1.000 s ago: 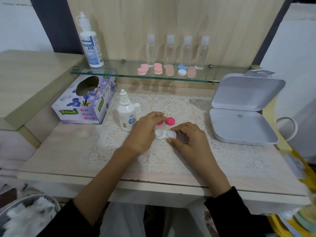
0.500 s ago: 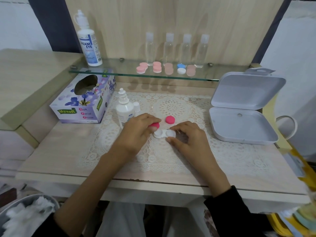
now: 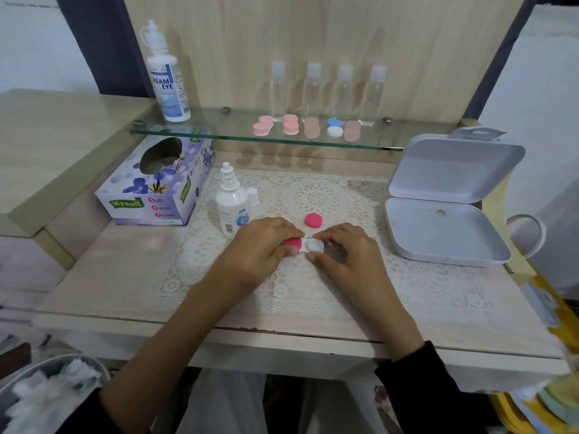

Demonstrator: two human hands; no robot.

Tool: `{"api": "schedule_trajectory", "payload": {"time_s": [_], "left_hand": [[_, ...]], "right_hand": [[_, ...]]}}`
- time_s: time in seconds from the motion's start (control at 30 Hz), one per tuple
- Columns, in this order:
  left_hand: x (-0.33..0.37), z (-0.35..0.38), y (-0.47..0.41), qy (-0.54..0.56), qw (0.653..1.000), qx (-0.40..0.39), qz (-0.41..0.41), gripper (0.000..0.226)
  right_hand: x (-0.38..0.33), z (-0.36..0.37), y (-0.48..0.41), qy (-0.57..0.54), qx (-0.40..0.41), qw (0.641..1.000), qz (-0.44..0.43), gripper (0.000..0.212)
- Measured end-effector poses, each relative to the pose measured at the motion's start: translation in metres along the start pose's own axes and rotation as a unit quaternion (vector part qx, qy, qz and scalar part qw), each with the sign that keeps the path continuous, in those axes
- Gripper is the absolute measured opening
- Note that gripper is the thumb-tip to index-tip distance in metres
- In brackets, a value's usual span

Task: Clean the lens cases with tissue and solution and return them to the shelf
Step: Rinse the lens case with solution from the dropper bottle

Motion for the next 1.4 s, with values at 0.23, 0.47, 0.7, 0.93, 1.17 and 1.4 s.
{"api": "schedule_trajectory", "payload": {"time_s": [0.23,0.47,0.7,0.93,1.17,1.4], "left_hand": [[0.004,0.004,0.002,0.055,0.998,-0.016,0.020,0.037],[-0.009,0.001,0.006,0.023,0.996,0.029,-0.078,0.041],[-0.004,0.011,0.004,0.040,0.999,-0.021,-0.003,0.033],[-0.012,0.007,0.008,-0.001,0.998,0.022,-0.066,0.035],[-0.005,0.011,0.006,0.009,1.000,-0.028,-0.011,0.039],[-0.015,0.009,0.009,0.005,0.997,-0.001,-0.074,0.041]], "right_hand": [[0.000,0.000,0.001,-0.013,0.002,1.000,-0.001,0.016],[0.001,0.000,0.000,-0.002,0.005,1.000,-0.009,0.020],[0.003,0.000,0.000,-0.001,0.006,1.000,-0.008,0.020],[0.003,0.000,-0.001,0.002,0.005,1.000,-0.013,0.020],[0.003,0.000,-0.001,0.002,0.006,1.000,-0.013,0.021],[0.004,0.000,0.000,-0.003,0.005,1.000,-0.013,0.023]]}}
Point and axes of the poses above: each hand's wrist, its own y-axis away from the middle knuckle, its own z-axis out of the palm, x = y × z, the point moved 9 cm from there along -y, towards the middle knuckle, and after that the axes turned 12 degrees about -y, right-handed, at the moved point
